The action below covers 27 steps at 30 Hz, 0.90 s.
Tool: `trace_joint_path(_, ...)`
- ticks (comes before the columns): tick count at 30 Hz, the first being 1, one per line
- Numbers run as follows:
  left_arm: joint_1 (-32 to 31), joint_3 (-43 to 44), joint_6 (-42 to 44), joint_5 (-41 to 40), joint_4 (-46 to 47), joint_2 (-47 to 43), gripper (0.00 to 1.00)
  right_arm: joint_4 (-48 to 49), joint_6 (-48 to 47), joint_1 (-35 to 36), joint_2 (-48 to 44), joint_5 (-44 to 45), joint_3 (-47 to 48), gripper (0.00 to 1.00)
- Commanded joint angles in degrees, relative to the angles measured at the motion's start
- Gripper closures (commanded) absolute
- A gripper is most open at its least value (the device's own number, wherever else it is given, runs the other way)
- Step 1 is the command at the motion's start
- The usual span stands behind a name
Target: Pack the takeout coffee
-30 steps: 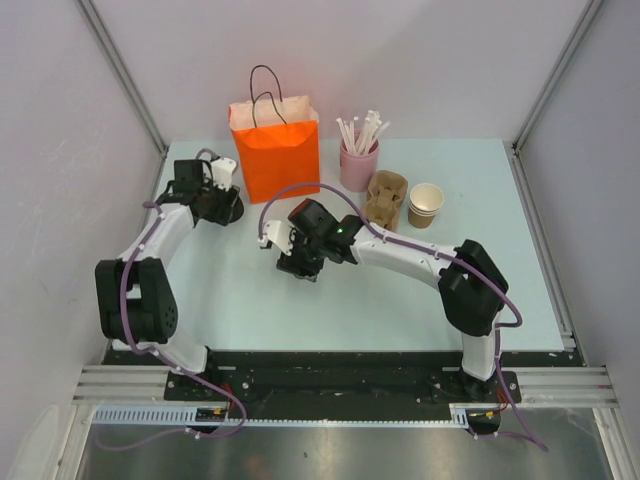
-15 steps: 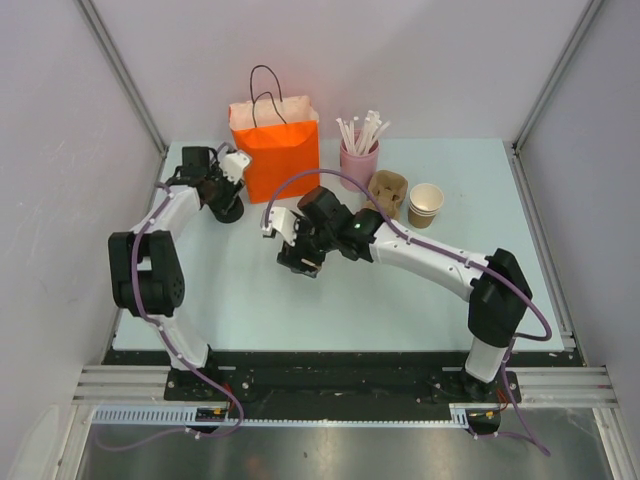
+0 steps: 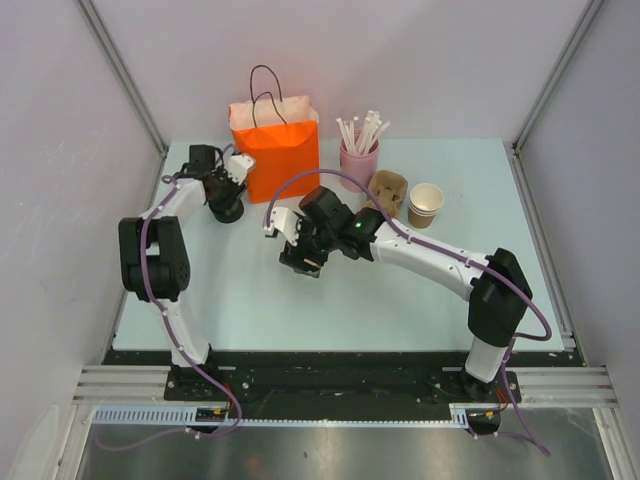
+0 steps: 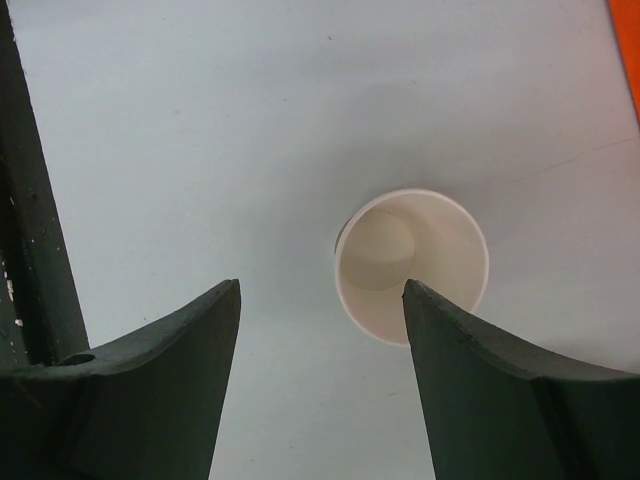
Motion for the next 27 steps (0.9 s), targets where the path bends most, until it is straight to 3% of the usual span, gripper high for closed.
trace_joint_path(1,0.1,2.5,-0.9,0.3,-0.8,0.8,0.53,-0.5,0.5,-0.3,-1.8,0.7,0.9,0.29)
trace_joint_path(8,0.3,2.4,-2.4,1.7,-1.5,-0.1,0.68,-0.2,0.3,-0.2,-2.0,0.3,1.0,0.29)
trace_joint_path(14,0.4,2.1,-2.8,2.3,-2.6,-0.9,0.99,-0.4,-0.2,-0.3,-2.4,0.8,1.0,0.30)
trace_joint_path(27,0.4,1.2,-6.9,2.2,-2.7,-9.0,1.00,-0.8,0.3,-0.3,-2.9,0.3,1.5,0.29)
